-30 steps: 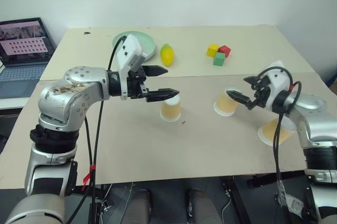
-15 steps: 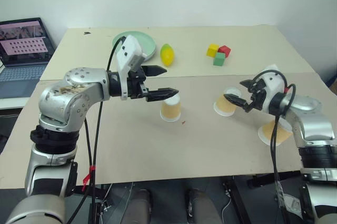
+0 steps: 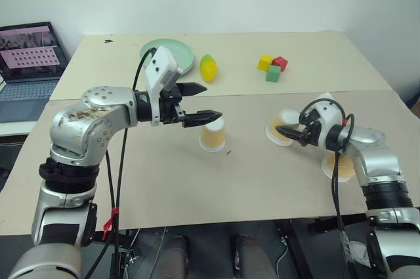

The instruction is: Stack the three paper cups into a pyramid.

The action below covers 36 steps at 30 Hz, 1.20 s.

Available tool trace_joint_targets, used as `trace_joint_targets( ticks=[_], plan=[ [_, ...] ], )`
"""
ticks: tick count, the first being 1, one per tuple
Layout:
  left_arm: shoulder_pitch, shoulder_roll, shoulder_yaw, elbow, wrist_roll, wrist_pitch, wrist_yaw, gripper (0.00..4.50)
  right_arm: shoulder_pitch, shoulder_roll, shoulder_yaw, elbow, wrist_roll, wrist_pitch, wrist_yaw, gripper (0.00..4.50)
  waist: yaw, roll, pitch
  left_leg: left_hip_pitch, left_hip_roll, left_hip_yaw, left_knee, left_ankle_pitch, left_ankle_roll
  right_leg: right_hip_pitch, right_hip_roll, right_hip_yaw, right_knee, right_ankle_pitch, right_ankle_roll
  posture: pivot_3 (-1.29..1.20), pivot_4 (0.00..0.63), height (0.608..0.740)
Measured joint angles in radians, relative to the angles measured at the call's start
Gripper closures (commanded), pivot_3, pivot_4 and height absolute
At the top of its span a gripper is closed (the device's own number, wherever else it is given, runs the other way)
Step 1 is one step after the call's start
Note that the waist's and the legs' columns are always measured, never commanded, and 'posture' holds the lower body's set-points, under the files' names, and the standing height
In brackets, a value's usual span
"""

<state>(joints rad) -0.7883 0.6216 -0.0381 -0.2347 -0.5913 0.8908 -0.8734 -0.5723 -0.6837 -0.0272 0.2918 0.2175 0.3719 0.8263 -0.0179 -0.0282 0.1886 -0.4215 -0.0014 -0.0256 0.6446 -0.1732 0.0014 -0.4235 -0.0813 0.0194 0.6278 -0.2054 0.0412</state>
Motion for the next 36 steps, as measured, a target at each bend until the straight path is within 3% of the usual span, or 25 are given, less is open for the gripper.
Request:
trace_joint_targets(
  ticks=[10,14,22,36],
  plan=[
    [0.001,0.045,0.000,-0.014,-0.006,0.005,-0.036,0.00,-0.078,-0.041,-0.016,-0.186,0.048,0.077,0.085,1.84,0.000,0.000,0.000,0.000,0.001,0.000,0.000,0.000,0.000,0.000,0.001,0.000,0.000,0.000,0.000,0.00,0.150,0.740],
    [0.001,0.046,0.000,-0.014,-0.005,0.005,-0.044,0.00,-0.072,-0.030,0.046,-0.249,0.066,0.120,0.136,1.84,0.002,0.000,0.000,0.000,0.001,0.000,0.000,0.000,0.000,0.000,0.001,0.000,0.000,0.000,0.000,0.00,0.150,0.740],
    [0.001,0.046,0.000,-0.015,-0.004,0.005,-0.040,0.00,-0.038,0.046,0.129,-0.212,0.058,0.119,0.155,1.84,0.003,0.000,0.000,0.000,0.001,-0.001,0.000,0.000,0.000,0.000,0.002,0.001,0.000,0.000,0.000,0.00,0.150,0.740],
    [0.002,0.047,0.005,-0.043,-0.009,0.008,-0.010,0.00,-0.088,0.130,0.155,-0.035,0.015,0.023,0.178,1.84,0.000,0.000,0.000,0.000,0.001,-0.001,0.000,0.000,0.000,0.000,0.002,0.001,0.001,0.000,0.000,0.00,0.150,0.740]
  ],
)
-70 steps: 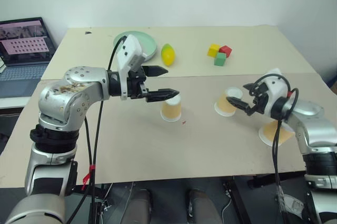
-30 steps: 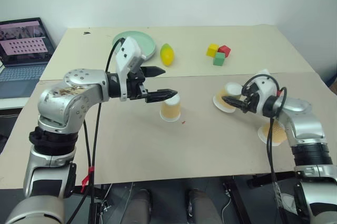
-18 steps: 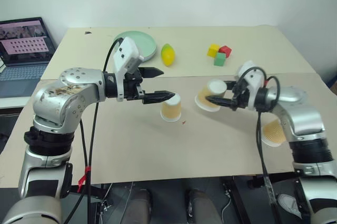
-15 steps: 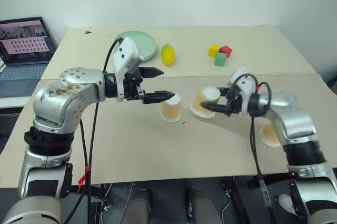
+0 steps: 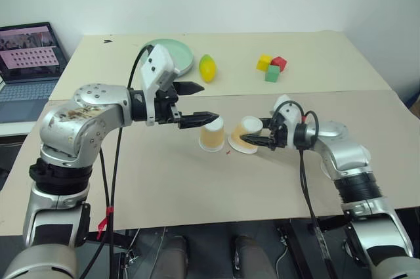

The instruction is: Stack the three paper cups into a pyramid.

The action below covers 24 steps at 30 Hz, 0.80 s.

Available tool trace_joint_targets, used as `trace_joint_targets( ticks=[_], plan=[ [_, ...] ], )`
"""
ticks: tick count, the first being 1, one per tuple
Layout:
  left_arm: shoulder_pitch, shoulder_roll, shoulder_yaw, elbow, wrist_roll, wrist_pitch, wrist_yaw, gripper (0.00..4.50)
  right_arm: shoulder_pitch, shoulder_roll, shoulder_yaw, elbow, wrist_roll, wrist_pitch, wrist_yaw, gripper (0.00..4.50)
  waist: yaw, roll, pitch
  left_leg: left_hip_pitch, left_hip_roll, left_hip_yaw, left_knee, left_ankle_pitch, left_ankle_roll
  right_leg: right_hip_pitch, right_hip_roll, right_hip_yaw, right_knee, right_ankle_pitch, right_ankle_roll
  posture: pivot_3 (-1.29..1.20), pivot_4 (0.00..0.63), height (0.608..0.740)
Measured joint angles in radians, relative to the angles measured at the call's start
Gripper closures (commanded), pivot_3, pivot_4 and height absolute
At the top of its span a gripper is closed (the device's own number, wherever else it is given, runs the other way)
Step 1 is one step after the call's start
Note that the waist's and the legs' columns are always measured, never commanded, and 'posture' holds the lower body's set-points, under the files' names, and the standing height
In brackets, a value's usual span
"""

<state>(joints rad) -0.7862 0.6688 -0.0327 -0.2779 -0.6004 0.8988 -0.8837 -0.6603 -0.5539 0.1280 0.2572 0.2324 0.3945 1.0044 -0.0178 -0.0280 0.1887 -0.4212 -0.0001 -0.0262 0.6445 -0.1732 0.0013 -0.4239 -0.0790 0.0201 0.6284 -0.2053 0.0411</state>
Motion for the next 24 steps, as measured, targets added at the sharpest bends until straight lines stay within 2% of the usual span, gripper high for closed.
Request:
trace_joint_targets(
  ticks=[9,11,14,24],
  plan=[
    [0.005,0.005,0.006,-0.015,-0.016,0.000,0.015,0.00,-0.042,0.032,0.016,0.063,-0.032,-0.045,0.015,1.84,-0.001,0.000,0.000,0.000,0.000,0.000,0.000,0.000,0.000,0.000,0.000,0.000,0.000,0.000,0.000,0.00,0.150,0.740],
    [0.008,0.005,0.007,-0.015,-0.017,0.000,0.018,0.00,-0.043,0.034,0.016,0.066,-0.032,-0.048,0.016,0.86,-0.001,0.000,0.000,0.000,0.000,0.000,0.000,0.000,0.000,0.000,0.000,0.000,0.000,0.000,0.000,0.00,0.150,0.740],
    [0.008,0.005,0.007,-0.015,-0.017,0.000,0.021,0.00,-0.042,0.047,0.018,0.067,-0.031,-0.032,0.020,0.15,-0.001,0.000,0.000,0.001,0.000,0.000,0.000,0.000,0.000,0.000,0.000,0.000,0.001,0.000,0.000,0.00,0.150,0.740],
    [0.008,0.003,0.007,-0.015,-0.017,-0.001,0.022,0.00,-0.038,0.032,-0.007,0.037,0.004,0.024,0.026,0.05,0.000,0.000,0.000,0.000,0.000,0.000,0.000,0.000,0.000,0.000,0.000,0.000,0.001,0.000,0.000,0.00,0.150,0.740]
  ],
)
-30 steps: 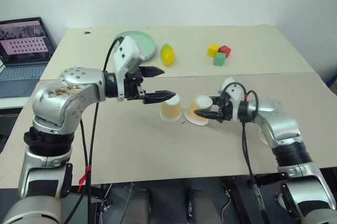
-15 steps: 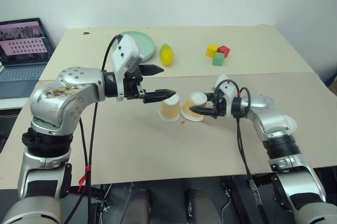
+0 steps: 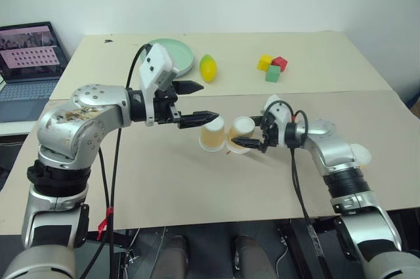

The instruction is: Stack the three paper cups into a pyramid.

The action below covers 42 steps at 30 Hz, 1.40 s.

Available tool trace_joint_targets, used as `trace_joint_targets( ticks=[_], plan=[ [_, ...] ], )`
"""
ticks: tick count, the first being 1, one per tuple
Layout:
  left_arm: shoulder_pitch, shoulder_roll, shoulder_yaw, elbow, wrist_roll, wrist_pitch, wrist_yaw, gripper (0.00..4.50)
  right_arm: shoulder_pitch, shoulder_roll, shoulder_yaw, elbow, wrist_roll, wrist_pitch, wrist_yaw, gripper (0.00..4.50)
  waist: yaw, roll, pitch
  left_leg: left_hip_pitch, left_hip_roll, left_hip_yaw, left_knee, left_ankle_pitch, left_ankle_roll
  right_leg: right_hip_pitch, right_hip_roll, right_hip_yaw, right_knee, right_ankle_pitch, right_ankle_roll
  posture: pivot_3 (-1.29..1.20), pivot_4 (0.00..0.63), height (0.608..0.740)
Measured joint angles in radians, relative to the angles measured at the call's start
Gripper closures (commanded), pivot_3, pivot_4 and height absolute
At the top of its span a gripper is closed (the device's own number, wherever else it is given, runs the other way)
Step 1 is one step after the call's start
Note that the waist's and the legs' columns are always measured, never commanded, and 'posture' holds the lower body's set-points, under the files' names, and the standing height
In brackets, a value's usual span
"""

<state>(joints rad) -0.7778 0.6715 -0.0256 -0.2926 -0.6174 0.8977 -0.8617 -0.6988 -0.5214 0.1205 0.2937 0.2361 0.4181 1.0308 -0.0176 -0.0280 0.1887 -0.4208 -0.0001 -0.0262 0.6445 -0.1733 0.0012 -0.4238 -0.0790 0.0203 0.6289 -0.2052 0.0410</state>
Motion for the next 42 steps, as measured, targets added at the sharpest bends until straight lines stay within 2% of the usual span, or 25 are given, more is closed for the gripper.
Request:
trace_joint_targets(
  ticks=[14,21,23,27,33,35,42],
  plan=[
    [-0.003,-0.015,-0.012,0.024,0.001,-0.005,-0.013,0.00,0.054,-0.216,-0.237,-0.158,0.183,0.156,0.053,0.05,0.004,0.000,0.000,-0.001,0.000,0.000,0.000,0.000,0.000,0.000,0.000,0.000,-0.001,0.000,0.000,0.00,0.150,0.740],
    [-0.011,-0.024,-0.039,0.027,-0.013,-0.005,-0.065,0.00,0.268,-0.401,-0.474,-0.262,0.197,0.206,-0.039,0.05,0.019,0.000,0.000,-0.001,-0.001,0.000,0.000,0.000,0.000,0.000,-0.001,0.000,-0.002,-0.001,0.000,0.00,0.150,0.740],
    [-0.018,-0.036,-0.054,0.048,-0.009,-0.012,-0.077,0.00,0.372,-0.431,-0.604,-0.307,0.194,0.245,-0.093,0.05,0.021,0.000,0.000,-0.001,-0.001,0.001,0.000,0.000,0.000,0.000,0.000,0.000,-0.002,-0.001,0.000,0.00,0.150,0.740],
    [-0.033,-0.061,-0.088,0.079,0.004,-0.041,-0.099,0.00,0.528,-0.415,-0.785,-0.423,0.228,0.316,-0.136,0.05,0.017,0.000,0.000,0.000,0.000,0.001,0.000,0.000,0.000,0.001,0.001,0.002,-0.002,0.000,0.000,0.00,0.150,0.740],
    [-0.051,-0.092,-0.123,0.136,0.035,-0.088,-0.138,0.00,0.767,-0.262,-0.965,-0.581,0.338,0.399,-0.172,0.05,0.006,0.000,0.000,0.000,-0.001,0.001,0.000,0.000,0.000,0.002,0.001,0.005,-0.002,-0.001,0.001,0.00,0.150,0.740],
    [-0.052,-0.093,-0.129,0.152,0.043,-0.092,-0.147,0.00,0.806,-0.241,-0.972,-0.584,0.346,0.400,-0.186,0.05,0.001,0.000,0.000,0.000,-0.001,0.003,0.000,0.000,0.000,0.001,0.001,0.007,-0.002,-0.001,0.001,0.00,0.150,0.740],
    [-0.072,-0.093,-0.131,0.153,0.054,-0.093,-0.174,0.00,0.808,-0.206,-0.959,-0.549,0.384,0.347,-0.197,0.05,0.002,0.000,0.000,0.001,-0.001,0.003,0.000,0.000,0.000,0.002,0.002,0.008,-0.002,-0.001,0.001,0.00,0.150,0.740]
  ],
)
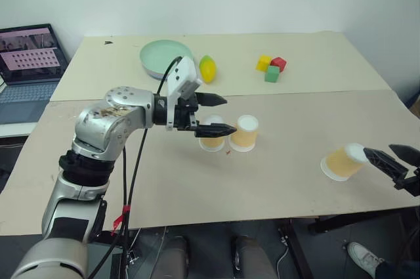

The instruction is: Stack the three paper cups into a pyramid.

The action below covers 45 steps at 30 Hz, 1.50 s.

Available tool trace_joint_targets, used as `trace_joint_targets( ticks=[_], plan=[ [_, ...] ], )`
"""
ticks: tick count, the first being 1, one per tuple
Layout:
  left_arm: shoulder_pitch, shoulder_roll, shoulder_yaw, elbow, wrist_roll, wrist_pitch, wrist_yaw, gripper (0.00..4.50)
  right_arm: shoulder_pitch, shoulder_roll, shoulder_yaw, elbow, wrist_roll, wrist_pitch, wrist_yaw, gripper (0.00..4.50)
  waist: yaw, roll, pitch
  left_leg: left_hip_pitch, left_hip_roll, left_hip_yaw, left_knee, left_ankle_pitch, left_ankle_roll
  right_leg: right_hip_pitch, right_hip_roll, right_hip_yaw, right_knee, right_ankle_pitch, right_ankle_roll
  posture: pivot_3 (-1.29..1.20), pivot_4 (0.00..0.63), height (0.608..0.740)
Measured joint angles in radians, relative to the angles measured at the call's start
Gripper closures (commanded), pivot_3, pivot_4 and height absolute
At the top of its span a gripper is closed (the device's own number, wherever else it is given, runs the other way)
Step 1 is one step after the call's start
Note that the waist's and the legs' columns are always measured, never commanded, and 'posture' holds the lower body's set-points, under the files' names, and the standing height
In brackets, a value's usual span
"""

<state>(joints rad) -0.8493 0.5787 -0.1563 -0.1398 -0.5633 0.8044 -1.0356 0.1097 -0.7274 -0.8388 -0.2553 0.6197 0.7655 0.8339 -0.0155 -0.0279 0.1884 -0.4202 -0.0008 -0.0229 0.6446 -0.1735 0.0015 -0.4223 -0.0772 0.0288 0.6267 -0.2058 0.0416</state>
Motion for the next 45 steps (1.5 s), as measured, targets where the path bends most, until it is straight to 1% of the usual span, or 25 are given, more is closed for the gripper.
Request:
trace_joint_targets(
  ticks=[9,19,26,30,31,32,33,35,36,41,45],
  plan=[
    [-0.017,0.029,0.005,-0.001,0.012,0.002,-0.014,0.00,-0.001,0.011,0.078,0.087,-0.007,-0.080,-0.002,0.05,0.001,0.000,0.000,0.000,0.000,0.000,0.000,0.000,0.000,0.000,0.000,0.000,0.000,0.000,0.000,0.00,0.150,0.740],
    [-0.016,0.040,0.005,-0.001,0.029,0.002,0.001,0.00,-0.020,0.018,0.134,0.119,-0.006,-0.106,-0.018,0.05,0.001,0.000,0.000,0.000,0.000,0.000,0.000,0.000,0.000,0.000,0.000,0.001,0.000,0.000,0.000,0.00,0.150,0.740],
    [-0.016,0.044,0.006,-0.002,0.032,0.002,0.007,0.00,-0.051,0.031,0.193,0.119,-0.007,-0.109,-0.047,0.05,0.001,0.000,0.000,0.000,0.000,0.000,0.000,0.000,0.000,0.000,0.000,0.001,0.000,0.000,0.000,0.00,0.150,0.740],
    [-0.016,0.045,0.009,-0.007,0.031,0.002,0.014,0.00,-0.094,0.032,0.242,0.150,-0.017,-0.128,-0.059,0.05,0.001,0.000,0.000,0.000,0.000,0.000,0.000,0.000,0.000,0.000,0.000,0.001,0.000,0.000,0.000,0.00,0.150,0.740],
    [-0.016,0.045,0.010,-0.009,0.031,0.003,0.016,0.00,-0.104,0.032,0.252,0.161,-0.021,-0.132,-0.065,0.58,0.001,0.000,0.000,0.000,0.000,0.000,0.000,0.000,0.000,0.000,0.000,0.001,0.000,0.000,0.000,0.00,0.150,0.740],
    [-0.015,0.045,0.013,-0.011,0.031,0.003,0.019,0.00,-0.115,0.031,0.263,0.173,-0.030,-0.138,-0.074,0.68,0.001,0.000,0.000,0.000,0.000,0.000,0.000,0.000,0.000,0.000,0.000,0.001,0.000,0.000,0.000,0.00,0.150,0.740],
    [-0.015,0.046,0.015,-0.012,0.031,0.003,0.021,0.00,-0.125,0.031,0.272,0.183,-0.034,-0.144,-0.077,1.06,0.001,0.000,0.000,0.000,0.000,0.000,0.000,0.000,0.000,0.000,0.000,0.001,0.000,0.000,0.000,0.00,0.150,0.740],
    [-0.015,0.049,0.019,-0.019,0.031,0.004,0.024,0.00,-0.138,0.031,0.284,0.193,-0.045,-0.155,-0.081,1.66,0.001,0.000,0.000,0.000,0.000,0.000,0.000,0.000,0.000,0.000,0.000,0.001,0.000,0.000,0.000,0.00,0.150,0.740],
    [-0.015,0.051,0.019,-0.022,0.030,0.005,0.025,0.00,-0.144,0.031,0.287,0.200,-0.049,-0.162,-0.085,1.72,0.001,0.000,0.000,0.000,0.000,0.000,0.000,0.000,0.000,0.000,0.000,0.001,0.000,0.000,0.000,0.00,0.150,0.740],
    [-0.014,0.064,0.023,-0.029,0.023,0.011,0.028,0.00,-0.158,0.014,0.312,0.204,-0.066,-0.173,-0.092,1.72,0.000,0.000,0.000,0.000,0.000,0.000,0.000,0.000,0.000,0.000,0.000,0.001,0.000,0.000,0.000,0.00,0.150,0.740],
    [-0.014,0.082,0.028,-0.045,0.010,0.027,0.024,0.00,-0.230,-0.045,0.335,0.192,-0.064,-0.146,-0.095,1.72,-0.005,0.000,0.000,0.000,0.000,0.002,0.000,0.000,0.000,-0.001,0.000,0.003,0.001,0.000,0.000,0.00,0.150,0.740]
  ],
)
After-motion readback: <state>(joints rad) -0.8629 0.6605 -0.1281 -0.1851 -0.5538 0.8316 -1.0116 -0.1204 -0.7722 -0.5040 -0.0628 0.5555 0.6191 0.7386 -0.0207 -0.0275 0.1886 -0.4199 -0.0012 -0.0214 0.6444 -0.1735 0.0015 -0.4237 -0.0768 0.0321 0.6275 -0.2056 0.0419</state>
